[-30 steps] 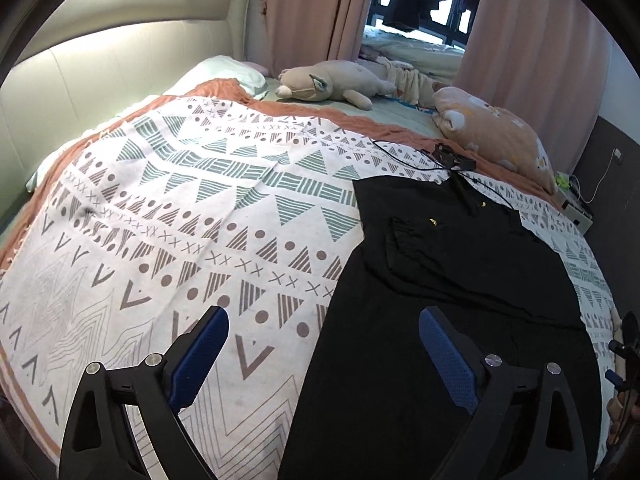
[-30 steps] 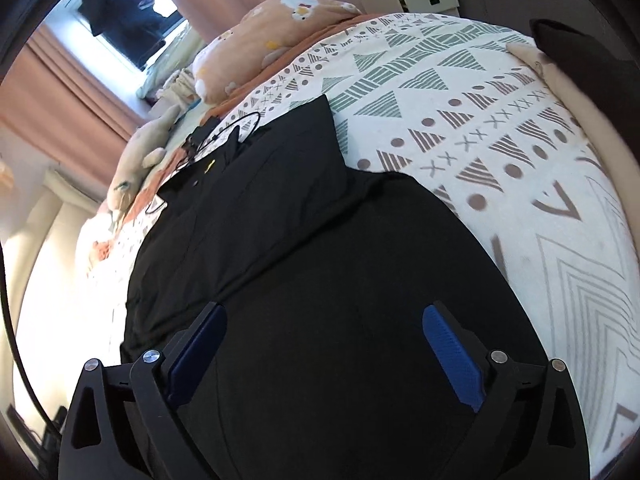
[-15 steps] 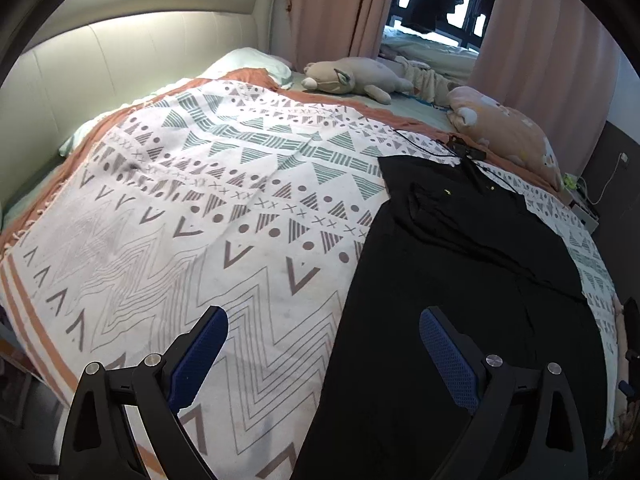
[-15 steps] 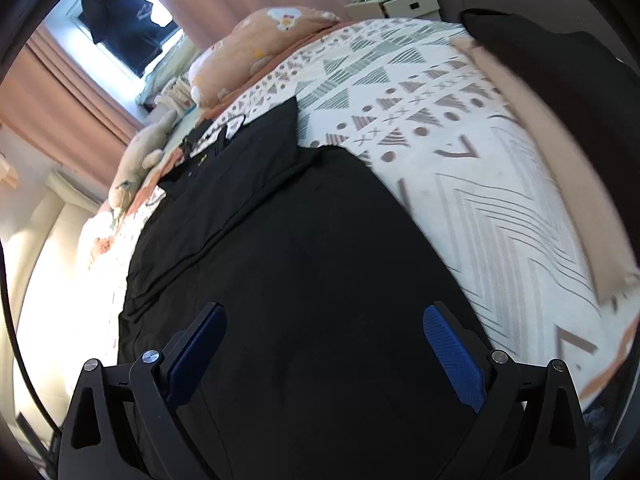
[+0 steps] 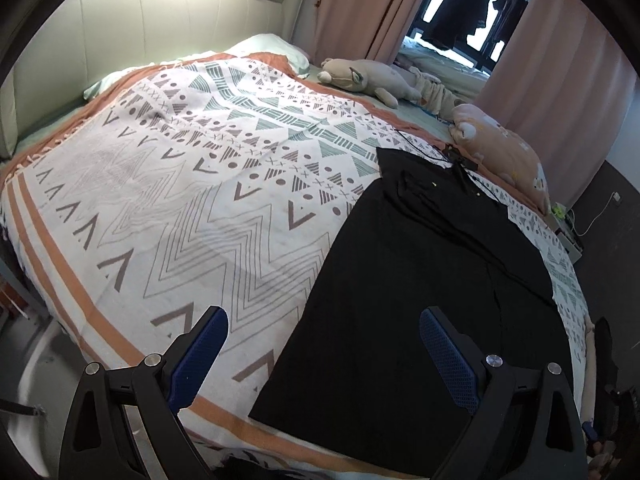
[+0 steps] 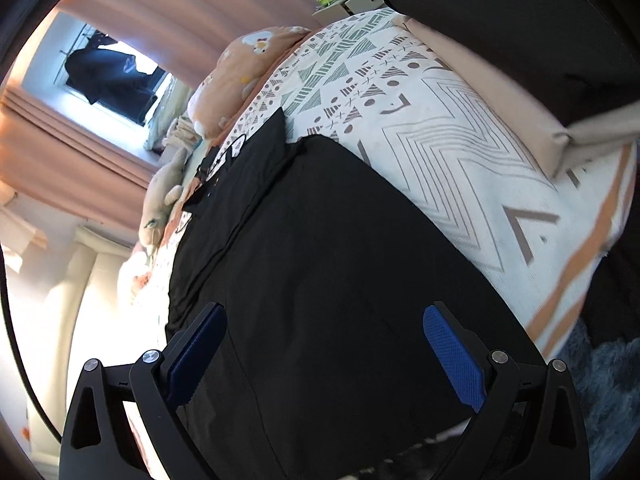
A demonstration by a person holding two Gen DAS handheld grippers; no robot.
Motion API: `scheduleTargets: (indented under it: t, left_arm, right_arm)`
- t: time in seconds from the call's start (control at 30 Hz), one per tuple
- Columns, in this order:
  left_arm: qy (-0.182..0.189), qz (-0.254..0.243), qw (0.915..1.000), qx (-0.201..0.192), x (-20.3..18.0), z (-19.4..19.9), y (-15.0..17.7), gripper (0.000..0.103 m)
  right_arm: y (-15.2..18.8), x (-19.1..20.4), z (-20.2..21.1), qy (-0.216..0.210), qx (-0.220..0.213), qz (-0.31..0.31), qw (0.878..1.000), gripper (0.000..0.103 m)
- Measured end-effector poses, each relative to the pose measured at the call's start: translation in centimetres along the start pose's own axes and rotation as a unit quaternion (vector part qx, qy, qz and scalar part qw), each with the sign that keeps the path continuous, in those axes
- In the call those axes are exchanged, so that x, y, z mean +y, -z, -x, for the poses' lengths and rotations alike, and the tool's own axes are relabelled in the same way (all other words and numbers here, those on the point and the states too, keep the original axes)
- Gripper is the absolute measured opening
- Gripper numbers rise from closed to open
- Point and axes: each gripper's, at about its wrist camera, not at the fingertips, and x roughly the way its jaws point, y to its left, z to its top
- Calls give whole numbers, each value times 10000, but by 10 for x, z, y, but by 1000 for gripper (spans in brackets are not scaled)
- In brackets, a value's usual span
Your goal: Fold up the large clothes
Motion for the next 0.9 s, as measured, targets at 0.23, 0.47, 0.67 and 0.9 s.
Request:
scheduleTargets:
  t: [0.23,0.47,0.67,0.9]
  left_arm:
    - [256,178,9995,43,10,20,27,97]
    - [762,60,9971,-13,13,44,43,97]
    - [767,-218,9968,46,23,51,47,97]
    - [754,61,9962,426,54,24,51,82]
  right_arm:
    - [28,-31,28,-334,43,-93,9994,100]
    - [41,-67,51,-397,6,-165,9991,100]
    - [39,-84,60,-353,-3,22,9994,99]
    - [36,-108,53,-407,35,-52,9992,83]
